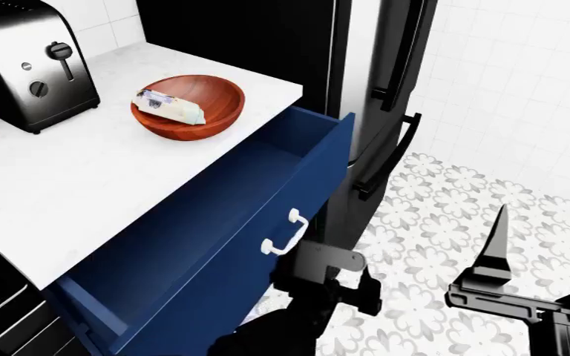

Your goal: Place the bar in the bowl and close the drawer.

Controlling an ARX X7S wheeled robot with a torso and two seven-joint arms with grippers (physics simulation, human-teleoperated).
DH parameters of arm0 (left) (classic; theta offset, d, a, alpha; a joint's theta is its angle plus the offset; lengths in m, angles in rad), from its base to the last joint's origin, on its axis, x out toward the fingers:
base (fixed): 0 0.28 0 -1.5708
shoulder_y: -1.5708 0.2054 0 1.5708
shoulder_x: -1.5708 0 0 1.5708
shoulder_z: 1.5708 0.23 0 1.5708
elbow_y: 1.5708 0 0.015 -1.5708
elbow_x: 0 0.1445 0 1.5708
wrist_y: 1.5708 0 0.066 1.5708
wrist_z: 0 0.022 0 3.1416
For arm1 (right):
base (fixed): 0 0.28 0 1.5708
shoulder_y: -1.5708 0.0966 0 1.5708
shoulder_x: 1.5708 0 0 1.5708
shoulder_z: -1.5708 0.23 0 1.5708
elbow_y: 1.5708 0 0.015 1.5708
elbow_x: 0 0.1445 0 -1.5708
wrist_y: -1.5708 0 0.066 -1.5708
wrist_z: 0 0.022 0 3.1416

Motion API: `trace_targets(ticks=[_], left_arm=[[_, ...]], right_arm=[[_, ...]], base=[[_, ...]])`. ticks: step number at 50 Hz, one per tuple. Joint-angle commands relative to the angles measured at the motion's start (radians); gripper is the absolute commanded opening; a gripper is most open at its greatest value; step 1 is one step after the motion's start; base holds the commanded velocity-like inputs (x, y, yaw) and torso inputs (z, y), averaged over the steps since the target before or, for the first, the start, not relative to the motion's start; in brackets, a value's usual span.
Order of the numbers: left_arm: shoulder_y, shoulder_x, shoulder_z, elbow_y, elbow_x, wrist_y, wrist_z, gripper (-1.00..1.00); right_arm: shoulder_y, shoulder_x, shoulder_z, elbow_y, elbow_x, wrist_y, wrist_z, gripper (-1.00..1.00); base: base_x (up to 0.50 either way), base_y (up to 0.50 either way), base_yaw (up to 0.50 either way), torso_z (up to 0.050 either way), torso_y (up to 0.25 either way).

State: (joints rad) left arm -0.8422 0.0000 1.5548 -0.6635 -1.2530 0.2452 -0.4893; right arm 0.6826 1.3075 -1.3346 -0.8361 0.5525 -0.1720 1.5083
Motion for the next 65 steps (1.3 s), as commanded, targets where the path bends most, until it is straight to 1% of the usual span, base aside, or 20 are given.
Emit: trace_targets(ticks=[1,22,41,65], left_arm=[[0.018,0.000,0.001,-0.065,-0.054,0.018,-0.015,1.00],[0.015,0.000,0.003,-0.177,-0.121,0.000,0.025,1.00],[-0.003,0.000,-0.003,-0.321,-0.097,-0.027,0.043,1.00],[-0.011,0.000,-0.008,-0.518,-0.194,-0.013,0.058,1.00]], right_arm=[[-0.012,-0.010,0.007,0.002,-0.004,0.006,-0.002,1.00],[-0.025,-0.020,0.026,0.005,-0.002,0.017,-0.013,1.00],[-0.038,-0.030,0.040,0.001,-0.007,0.033,-0.013,1.00],[-0.046,-0.031,0.061,-0.016,-0.001,0.059,-0.017,1.00]], base=[[0.00,0.00,0.00,0.000,0.000],[0.00,0.00,0.00,0.000,0.000],[0.00,0.00,0.00,0.000,0.000],[0.00,0.00,0.00,0.000,0.000]])
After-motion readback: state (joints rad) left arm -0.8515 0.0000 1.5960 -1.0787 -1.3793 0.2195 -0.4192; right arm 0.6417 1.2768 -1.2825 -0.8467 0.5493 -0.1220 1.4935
